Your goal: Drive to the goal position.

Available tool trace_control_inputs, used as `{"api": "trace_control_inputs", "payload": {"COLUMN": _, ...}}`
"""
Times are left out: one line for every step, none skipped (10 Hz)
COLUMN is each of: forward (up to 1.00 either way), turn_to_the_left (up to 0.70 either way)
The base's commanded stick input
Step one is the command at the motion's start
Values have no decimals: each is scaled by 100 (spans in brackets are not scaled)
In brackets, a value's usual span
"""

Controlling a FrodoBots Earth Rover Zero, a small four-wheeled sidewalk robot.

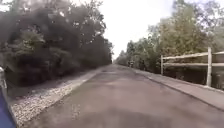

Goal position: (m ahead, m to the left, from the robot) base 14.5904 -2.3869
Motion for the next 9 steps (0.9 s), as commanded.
{"api": "trace_control_inputs", "payload": {"forward": 70, "turn_to_the_left": 0}}
{"api": "trace_control_inputs", "payload": {"forward": 70, "turn_to_the_left": 0}}
{"api": "trace_control_inputs", "payload": {"forward": 70, "turn_to_the_left": -3}}
{"api": "trace_control_inputs", "payload": {"forward": 70, "turn_to_the_left": -6}}
{"api": "trace_control_inputs", "payload": {"forward": 70, "turn_to_the_left": -11}}
{"api": "trace_control_inputs", "payload": {"forward": 70, "turn_to_the_left": -3}}
{"api": "trace_control_inputs", "payload": {"forward": 70, "turn_to_the_left": 0}}
{"api": "trace_control_inputs", "payload": {"forward": 70, "turn_to_the_left": 0}}
{"api": "trace_control_inputs", "payload": {"forward": 70, "turn_to_the_left": 0}}
